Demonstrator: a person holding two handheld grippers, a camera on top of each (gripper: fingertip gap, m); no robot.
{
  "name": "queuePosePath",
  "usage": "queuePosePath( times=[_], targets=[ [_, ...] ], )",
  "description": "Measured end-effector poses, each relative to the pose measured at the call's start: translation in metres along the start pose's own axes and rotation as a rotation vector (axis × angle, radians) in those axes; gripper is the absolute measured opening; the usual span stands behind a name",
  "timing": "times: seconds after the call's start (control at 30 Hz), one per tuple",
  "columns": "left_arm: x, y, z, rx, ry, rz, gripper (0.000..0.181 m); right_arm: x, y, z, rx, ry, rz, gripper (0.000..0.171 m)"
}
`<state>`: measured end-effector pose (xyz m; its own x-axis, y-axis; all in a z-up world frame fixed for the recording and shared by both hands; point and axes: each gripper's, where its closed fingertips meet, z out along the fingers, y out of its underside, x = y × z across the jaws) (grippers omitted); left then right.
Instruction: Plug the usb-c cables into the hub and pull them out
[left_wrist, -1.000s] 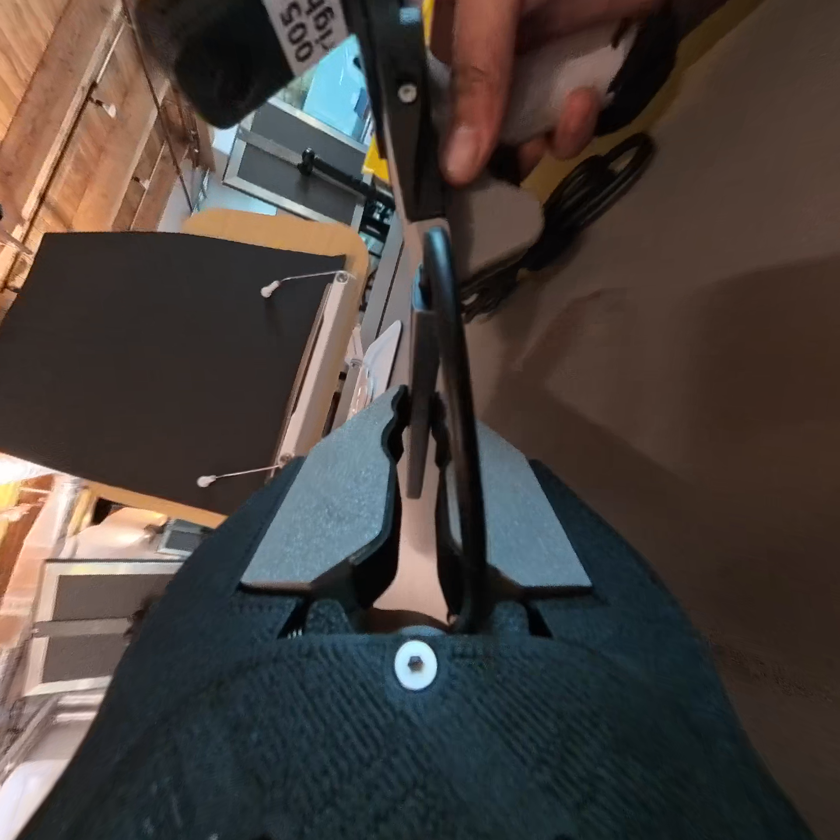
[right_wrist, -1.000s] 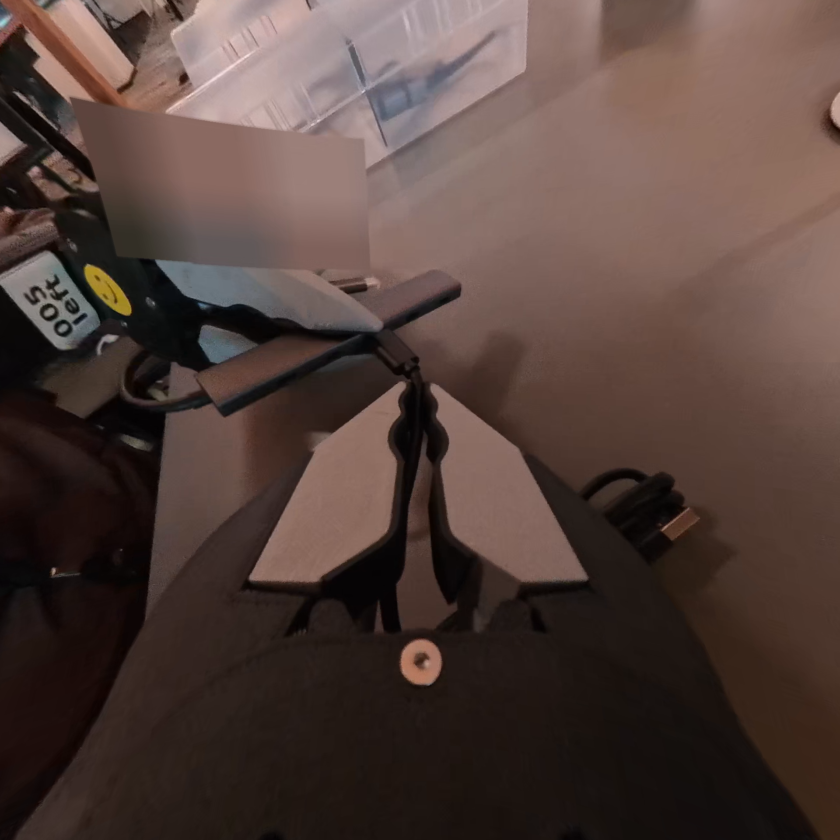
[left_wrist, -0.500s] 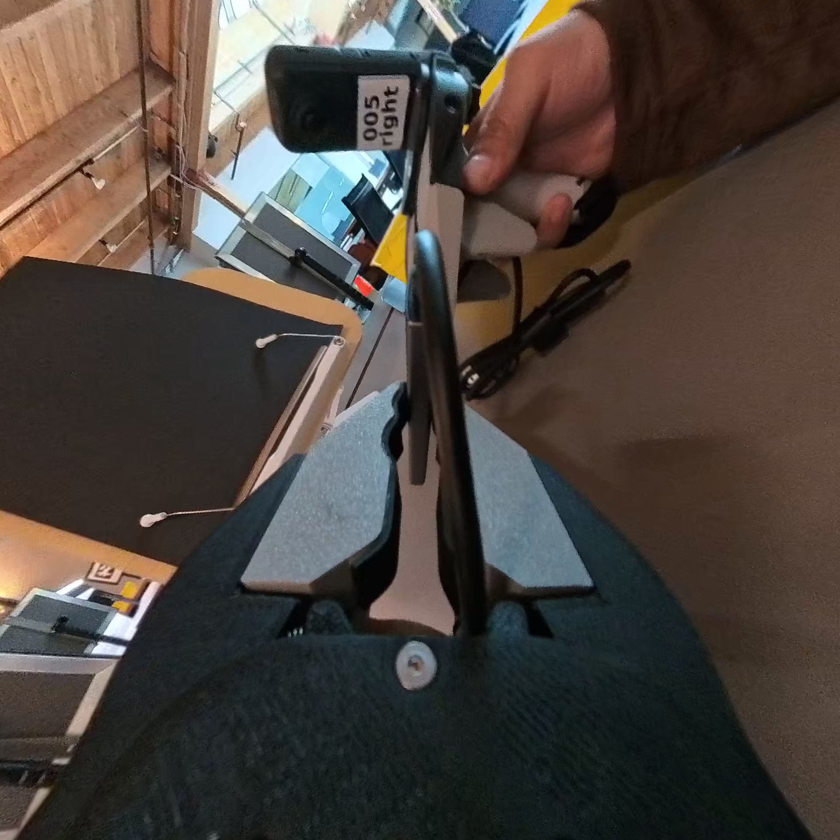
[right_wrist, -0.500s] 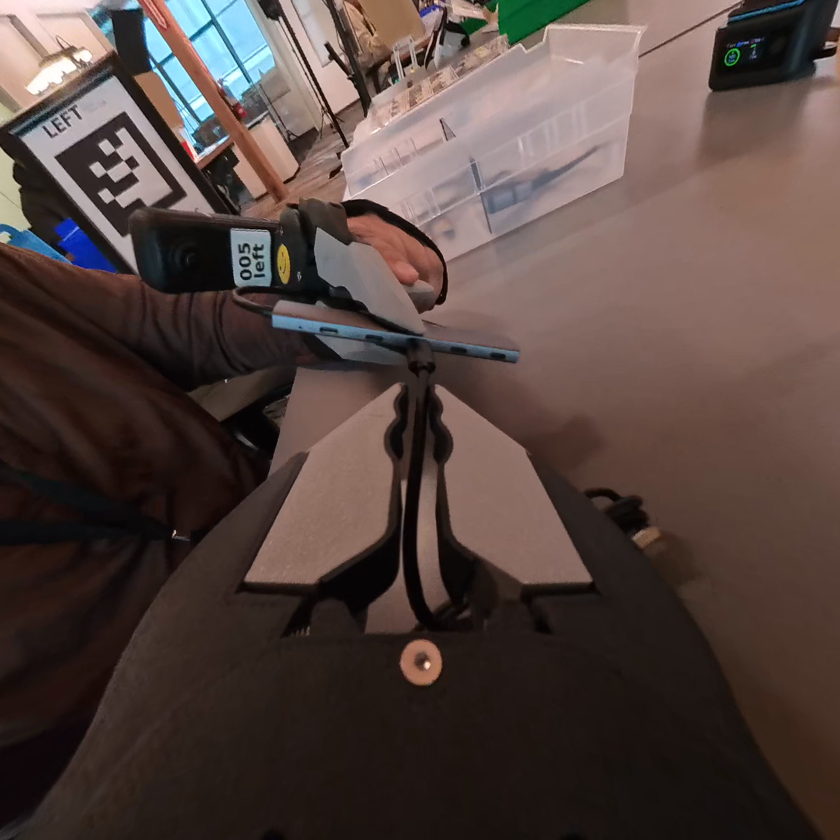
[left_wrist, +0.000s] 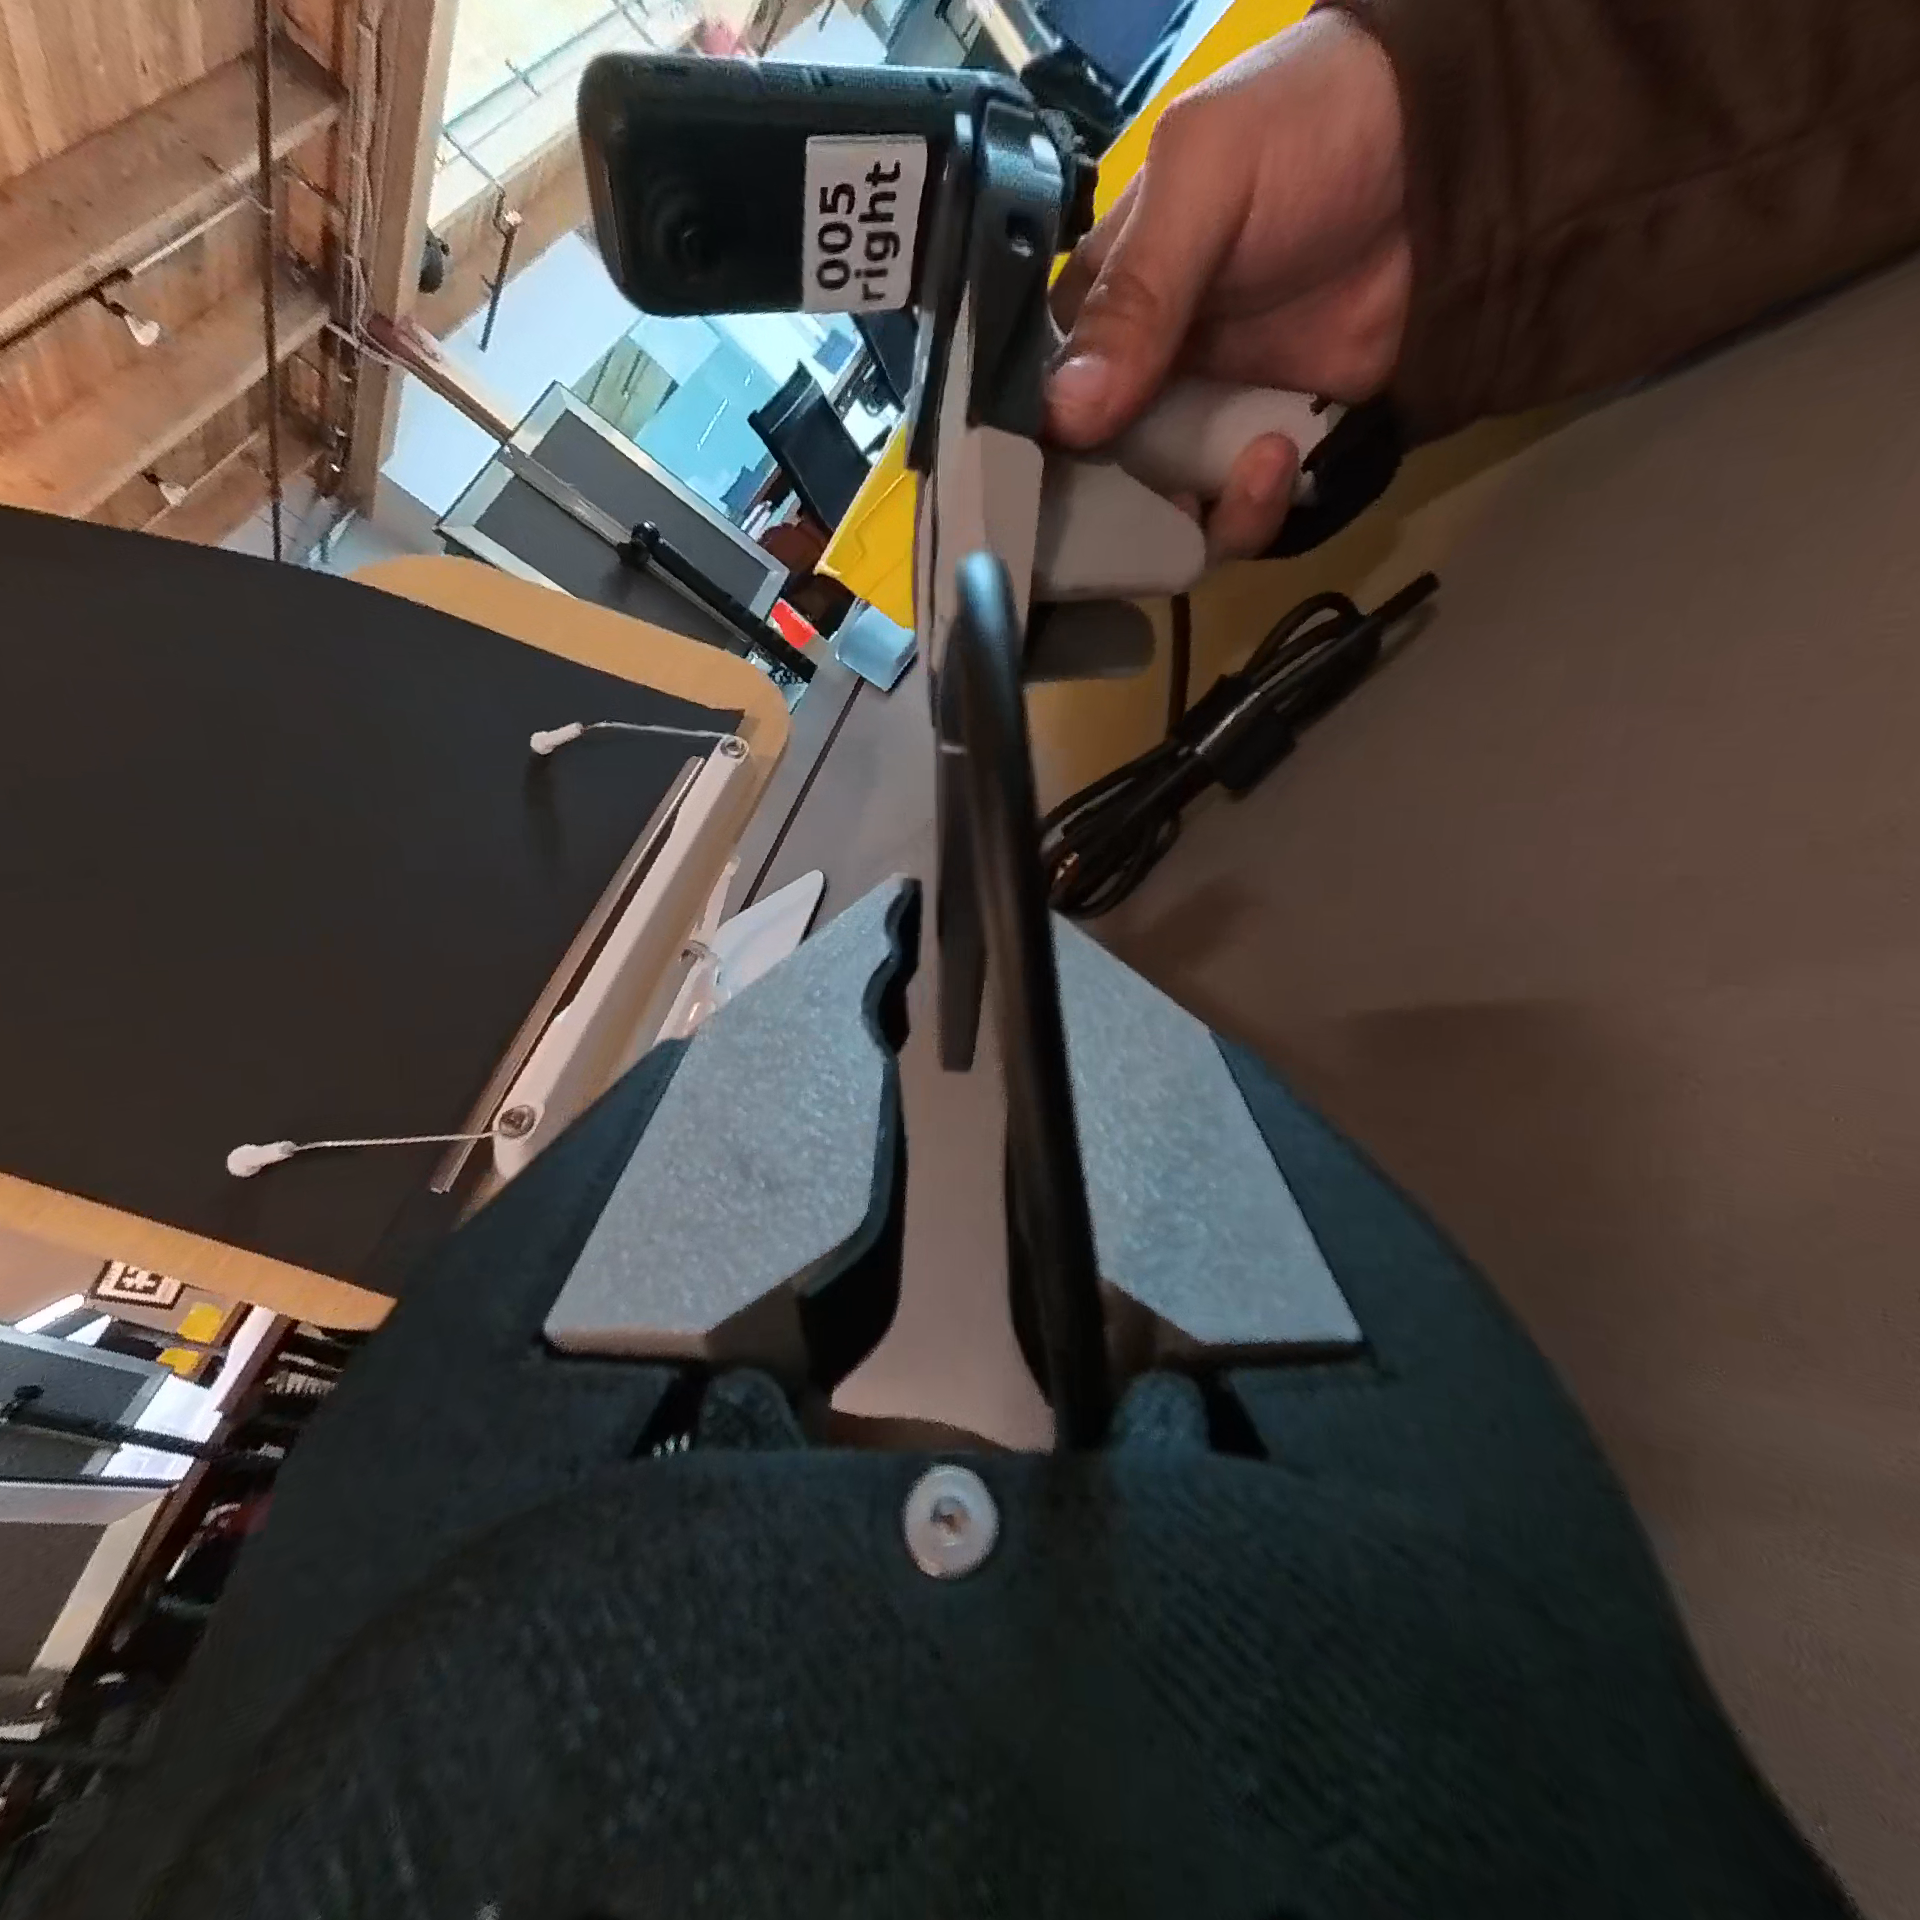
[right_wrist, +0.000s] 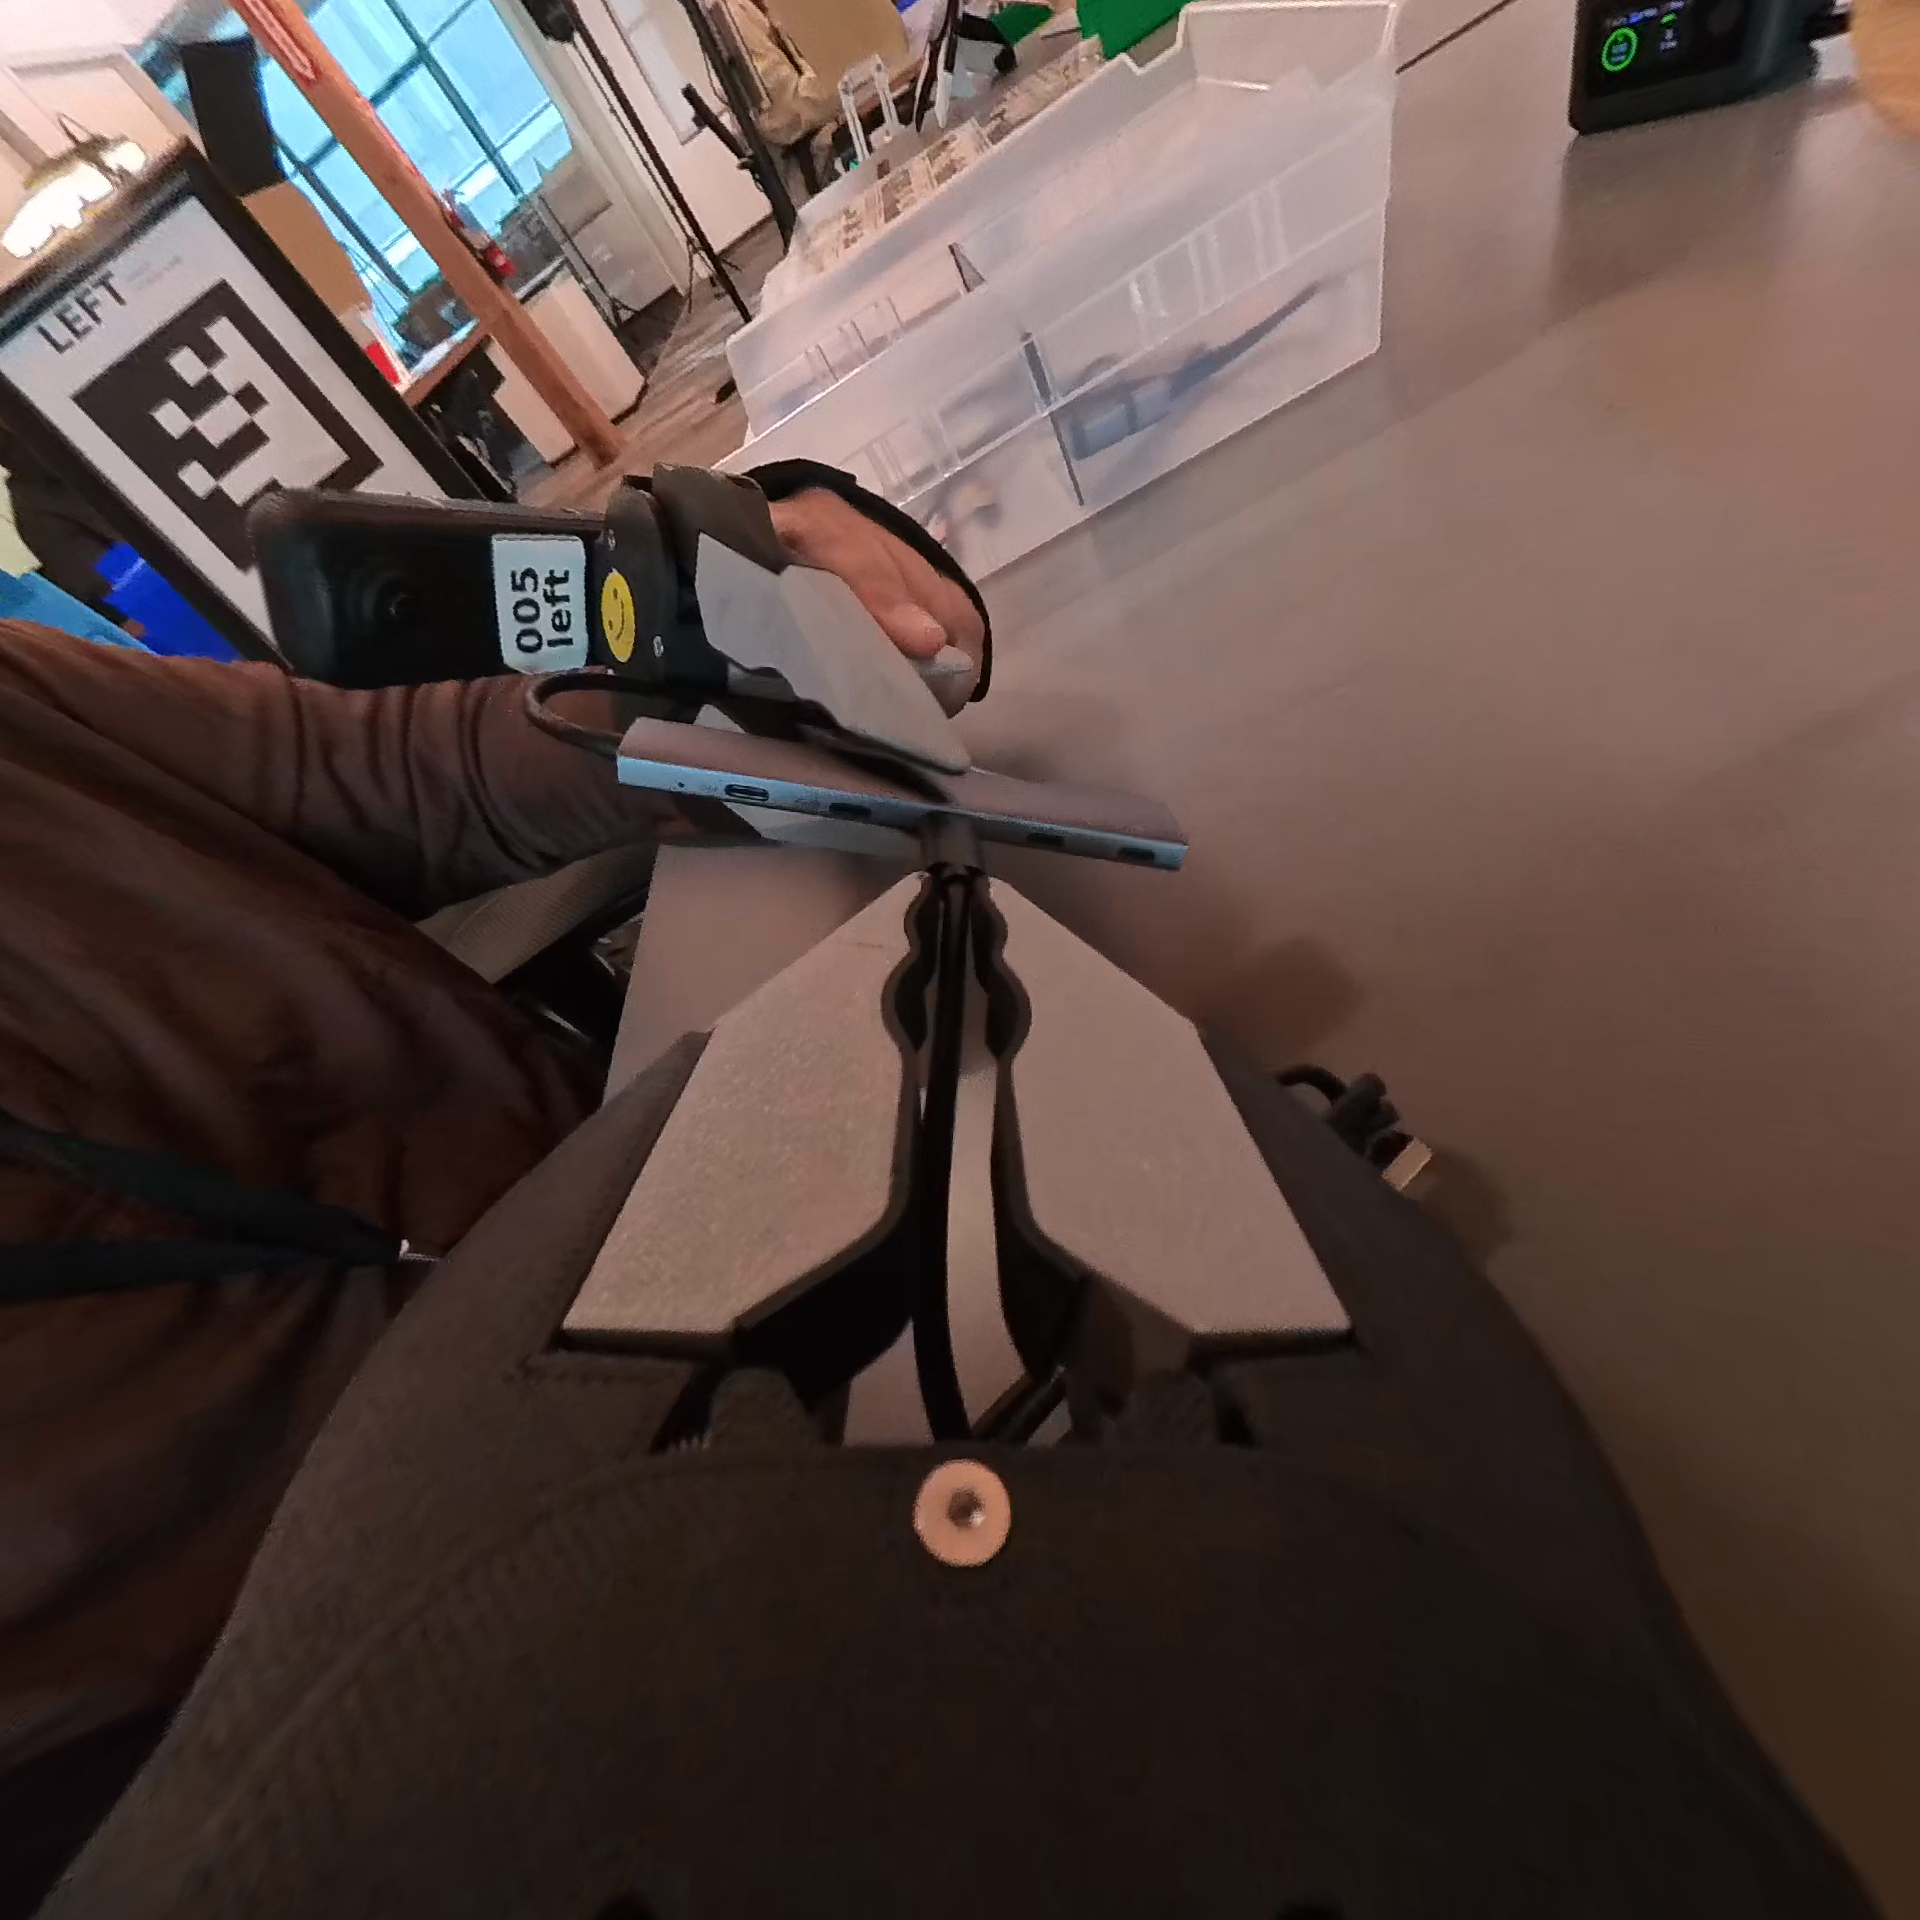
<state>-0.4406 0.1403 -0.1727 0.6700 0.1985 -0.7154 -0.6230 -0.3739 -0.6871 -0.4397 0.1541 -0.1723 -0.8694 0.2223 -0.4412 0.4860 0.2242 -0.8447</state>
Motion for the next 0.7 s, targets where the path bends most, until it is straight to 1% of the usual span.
queuePosePath(
  times=[0.1,0.13,0.17,0.23,0.33,0.47,0.57,0.7],
  targets=[
    [-0.002,0.006,0.0,-0.034,-0.004,-0.006,0.013,0.001,-0.001,-0.003,0.018,-0.013,0.032,0.002],
    [0.0,0.007,0.0,-0.039,0.006,0.0,0.008,0.001,-0.001,-0.003,0.016,-0.014,0.036,0.002],
    [0.001,0.008,0.001,-0.05,0.011,0.008,0.01,0.002,0.0,-0.002,0.011,-0.009,0.036,0.002],
    [0.001,0.011,0.002,-0.083,0.011,0.022,0.009,0.004,0.001,-0.002,0.009,0.003,0.037,0.003],
    [-0.004,0.006,0.002,-0.084,-0.027,0.034,0.01,0.001,-0.002,-0.004,0.033,-0.023,0.046,0.002],
    [-0.004,0.009,0.003,-0.118,-0.044,0.062,0.009,0.004,0.0,-0.002,0.017,0.014,0.012,0.002],
    [-0.002,0.012,0.004,-0.116,-0.026,0.025,0.008,0.005,0.001,-0.001,0.011,0.02,0.019,0.001],
    [0.004,0.016,0.007,-0.135,-0.006,0.035,0.007,0.007,0.006,0.0,-0.02,0.032,0.017,0.001]
  ],
)
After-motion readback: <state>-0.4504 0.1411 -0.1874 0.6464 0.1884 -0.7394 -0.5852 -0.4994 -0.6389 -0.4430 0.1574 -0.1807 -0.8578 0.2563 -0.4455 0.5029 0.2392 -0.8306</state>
